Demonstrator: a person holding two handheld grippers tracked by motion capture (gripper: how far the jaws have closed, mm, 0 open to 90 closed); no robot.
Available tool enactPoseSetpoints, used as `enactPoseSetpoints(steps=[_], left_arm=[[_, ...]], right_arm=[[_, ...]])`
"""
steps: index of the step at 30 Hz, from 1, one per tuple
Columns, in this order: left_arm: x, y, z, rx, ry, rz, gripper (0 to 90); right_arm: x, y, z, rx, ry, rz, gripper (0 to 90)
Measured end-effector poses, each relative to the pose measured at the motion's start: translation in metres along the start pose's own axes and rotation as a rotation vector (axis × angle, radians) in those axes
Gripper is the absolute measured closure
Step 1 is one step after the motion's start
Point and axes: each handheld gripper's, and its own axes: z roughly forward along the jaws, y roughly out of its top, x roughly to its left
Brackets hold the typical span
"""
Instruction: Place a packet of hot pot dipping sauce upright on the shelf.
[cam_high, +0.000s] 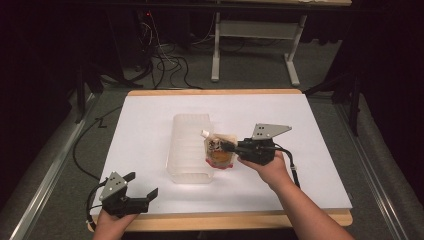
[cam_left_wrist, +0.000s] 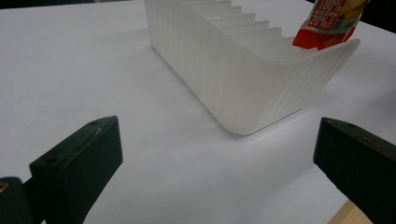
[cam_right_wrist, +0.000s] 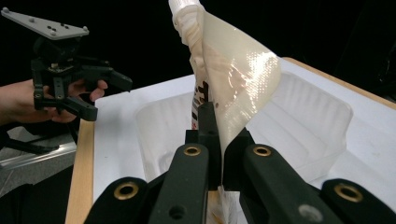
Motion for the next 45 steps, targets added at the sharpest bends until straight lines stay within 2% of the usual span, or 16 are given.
enactPoseSetpoints(steps=[8, 15, 21, 32, 40, 45], left_arm=[[0.0, 0.0, 0.001, 0.006, -0.005, 0.003, 1.8], [0.001, 0.0, -0.001, -0.001, -0.006, 0.0, 1.8], [0.0, 0.0, -0.001, 0.001, -0.013, 0.003, 1.8], [0.001, -0.001, -0.003, -0.01, -0.01, -0.008, 1.8], [0.0, -0.001, -0.003, -0.003, -0.012, 0.001, 1.8], [0.002, -0.001, -0.004, -0.016, -0.006, -0.01, 1.8]], right_arm=[[-0.001, 0.004, 0.01, 0.023, 0.011, -0.008, 90.0], [0.003, 0.013, 0.027, 0.05, 0.026, -0.039, 90.0], [0.005, 0.014, 0.041, 0.064, 0.034, -0.035, 90.0], [0.008, 0.015, 0.058, 0.049, 0.058, -0.02, 90.0], [0.01, 0.015, 0.069, 0.046, 0.059, -0.008, 90.0], [0.011, 0.014, 0.075, 0.035, 0.062, -0.006, 90.0]])
